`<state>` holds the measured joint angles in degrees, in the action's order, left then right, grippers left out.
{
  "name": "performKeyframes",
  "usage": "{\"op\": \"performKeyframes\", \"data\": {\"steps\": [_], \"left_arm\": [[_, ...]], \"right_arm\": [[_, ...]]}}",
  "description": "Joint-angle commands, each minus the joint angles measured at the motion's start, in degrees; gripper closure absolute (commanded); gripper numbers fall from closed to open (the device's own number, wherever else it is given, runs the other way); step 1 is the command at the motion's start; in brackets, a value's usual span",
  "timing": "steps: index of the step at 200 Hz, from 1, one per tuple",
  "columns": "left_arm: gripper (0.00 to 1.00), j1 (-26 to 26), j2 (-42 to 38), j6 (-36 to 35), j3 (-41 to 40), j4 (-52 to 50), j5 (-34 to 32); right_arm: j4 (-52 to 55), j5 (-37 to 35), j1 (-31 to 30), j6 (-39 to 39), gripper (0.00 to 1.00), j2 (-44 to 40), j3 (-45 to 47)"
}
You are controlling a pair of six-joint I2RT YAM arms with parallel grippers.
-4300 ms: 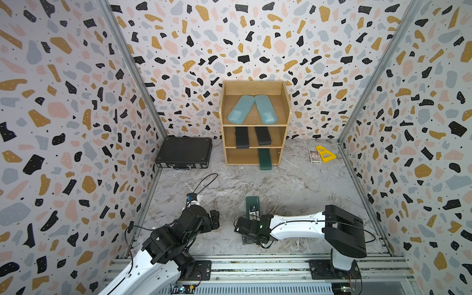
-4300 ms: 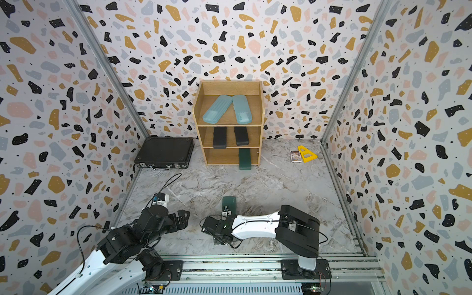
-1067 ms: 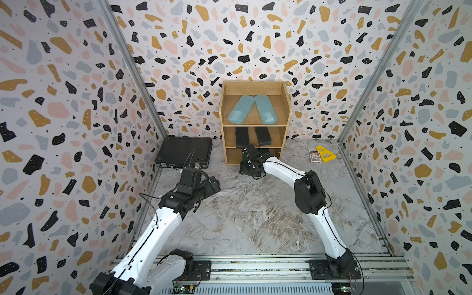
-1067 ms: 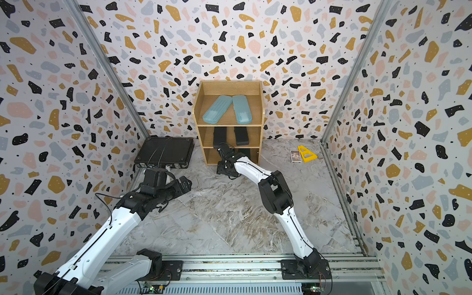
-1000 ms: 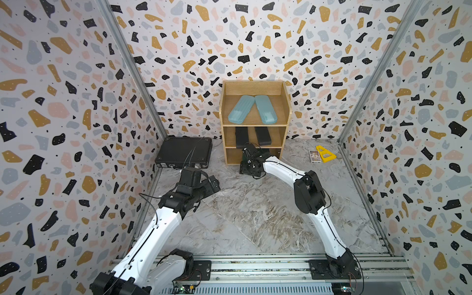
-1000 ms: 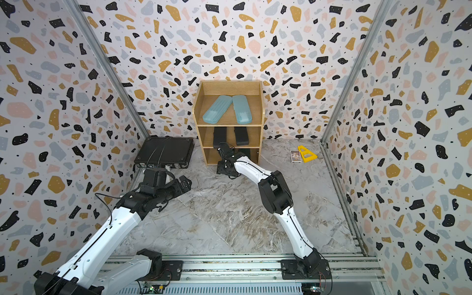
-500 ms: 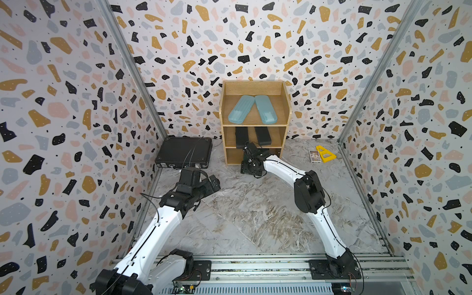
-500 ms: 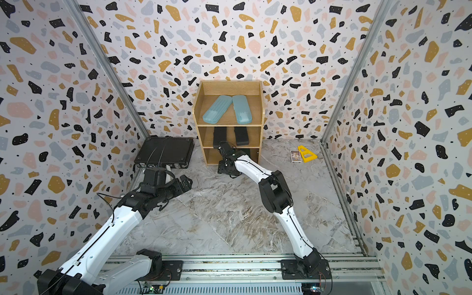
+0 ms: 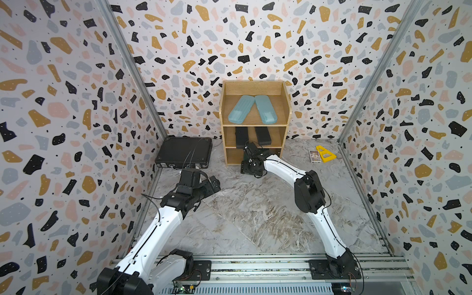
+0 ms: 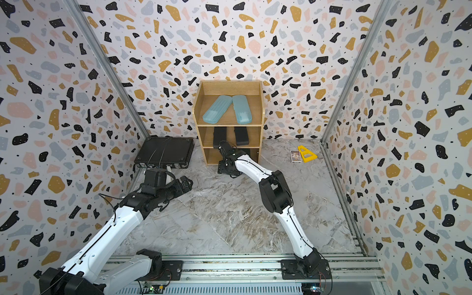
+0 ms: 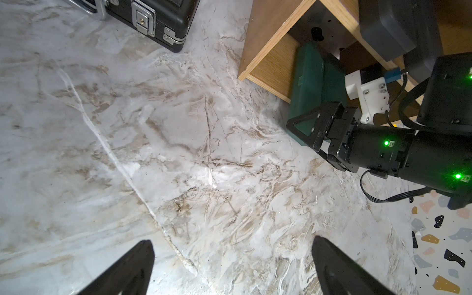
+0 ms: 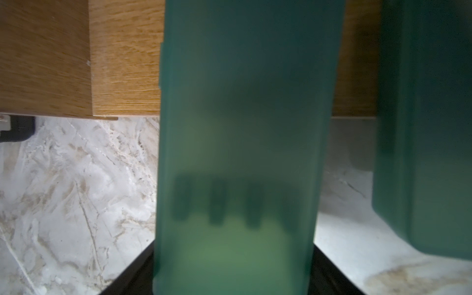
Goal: Place the pencil cases on the shelf according to color
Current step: Place the pencil case on the shelf.
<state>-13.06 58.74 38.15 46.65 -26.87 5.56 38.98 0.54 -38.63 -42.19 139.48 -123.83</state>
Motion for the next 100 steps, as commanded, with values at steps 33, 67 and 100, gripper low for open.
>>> {"op": "performKeyframes", "data": {"steps": [33,67,100], "left_arm": [[0.0,0.6,-0.1,-0.7,-0.7,2.5,0.3],[0.0,0.8,0.5,-0.6,-0.6,2.9,0.6],[0.0,1.0,0.1,-0.9,-0.1,2.5,0.3]], "right_arm": [[-3.3,-0.5,3.0,-0.8,0.17,-0.5,-1.7],[-3.9,0.9,3.2,-1.0,0.16,-1.5,-1.4],[-6.5,1.7,3.1,-1.0,0.16,-6.6,5.3]]}}
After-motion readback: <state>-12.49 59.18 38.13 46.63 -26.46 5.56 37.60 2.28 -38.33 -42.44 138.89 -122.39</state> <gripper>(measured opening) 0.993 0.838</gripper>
